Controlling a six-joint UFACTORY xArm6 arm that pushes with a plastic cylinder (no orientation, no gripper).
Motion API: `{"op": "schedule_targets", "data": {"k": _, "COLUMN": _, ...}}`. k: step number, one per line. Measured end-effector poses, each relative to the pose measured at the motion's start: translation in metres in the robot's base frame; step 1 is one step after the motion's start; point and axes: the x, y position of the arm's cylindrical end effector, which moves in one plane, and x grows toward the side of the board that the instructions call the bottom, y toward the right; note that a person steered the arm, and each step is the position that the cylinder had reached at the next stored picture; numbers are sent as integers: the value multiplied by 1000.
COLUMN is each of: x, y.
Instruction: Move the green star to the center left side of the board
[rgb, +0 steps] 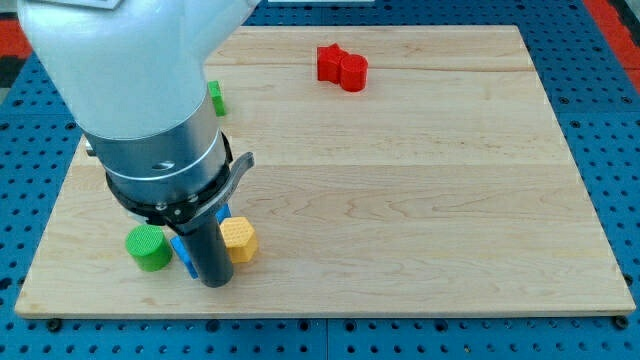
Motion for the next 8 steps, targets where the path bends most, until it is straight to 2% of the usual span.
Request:
{"op": "schedule_targets", "data": {"k": 2, "x": -15, "y": 71}}
{"op": "schedule_targets", "data": {"k": 4, "x": -107, "y": 117}}
{"op": "schedule_targets", "data": {"k": 6, "x": -199, "y": 117}}
{"op": "schedule_targets", "data": {"k": 8, "x": -256, "y": 89}}
